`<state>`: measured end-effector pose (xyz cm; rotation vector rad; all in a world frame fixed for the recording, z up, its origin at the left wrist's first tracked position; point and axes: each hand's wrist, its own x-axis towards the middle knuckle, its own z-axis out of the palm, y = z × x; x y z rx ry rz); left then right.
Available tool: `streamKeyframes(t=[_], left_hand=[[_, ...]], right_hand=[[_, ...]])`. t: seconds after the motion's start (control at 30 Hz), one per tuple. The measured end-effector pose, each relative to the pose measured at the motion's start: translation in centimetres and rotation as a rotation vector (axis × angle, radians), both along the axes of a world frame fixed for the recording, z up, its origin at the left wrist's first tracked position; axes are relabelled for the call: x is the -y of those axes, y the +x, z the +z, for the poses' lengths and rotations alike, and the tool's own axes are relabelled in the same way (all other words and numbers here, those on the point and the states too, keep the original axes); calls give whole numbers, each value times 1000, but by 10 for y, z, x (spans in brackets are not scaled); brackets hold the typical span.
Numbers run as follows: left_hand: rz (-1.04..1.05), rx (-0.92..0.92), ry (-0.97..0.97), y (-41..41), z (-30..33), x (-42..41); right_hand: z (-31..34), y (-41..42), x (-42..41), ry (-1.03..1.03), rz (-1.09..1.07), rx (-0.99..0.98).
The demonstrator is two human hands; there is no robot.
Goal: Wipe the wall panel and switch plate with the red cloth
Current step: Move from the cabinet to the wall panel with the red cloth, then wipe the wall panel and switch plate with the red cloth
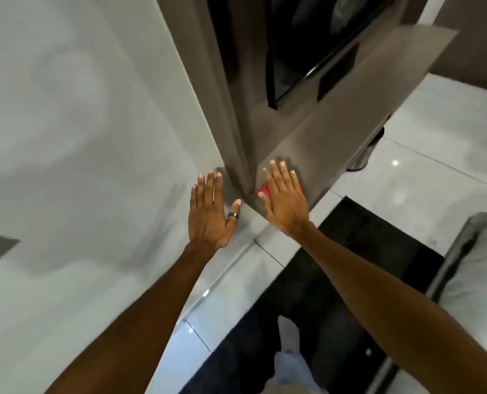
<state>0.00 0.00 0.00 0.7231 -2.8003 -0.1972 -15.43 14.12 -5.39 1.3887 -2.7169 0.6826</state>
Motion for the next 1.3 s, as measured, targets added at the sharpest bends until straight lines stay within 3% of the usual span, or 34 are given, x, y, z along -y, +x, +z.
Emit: streamKeyframes(t=[0.13, 0.3, 0.43, 0.57, 0.67, 0.77, 0.83, 0.93, 1.07, 1.3], left_hand=[[28, 176, 109, -15, -27, -6], [21, 320, 128, 1, -50, 1], [46, 417, 170, 30, -50, 0], [60, 399, 175, 58, -38, 1], [69, 314, 135, 89, -22, 6], [80, 169, 68, 125, 1, 14], [79, 43, 4, 154, 24, 24], [104, -167, -111, 200, 64, 40], [217, -396, -281, 285, 125, 70], [418, -624, -503, 443, 191, 105]], right_hand=[[-35, -29, 4, 145, -27, 180], [-65, -36, 11, 371, 25, 168], [-61, -24, 11, 363, -15, 210], [-53, 6, 11, 302, -136, 326], [-35, 39, 13, 104, -255, 584], [-5, 90, 23, -351, -489, 1150], [17, 131, 40, -536, -461, 1449], [58, 193, 72, -669, -259, 1552], [132, 295, 117, -847, 23, 1378], [232, 460, 181, -1046, 380, 554]])
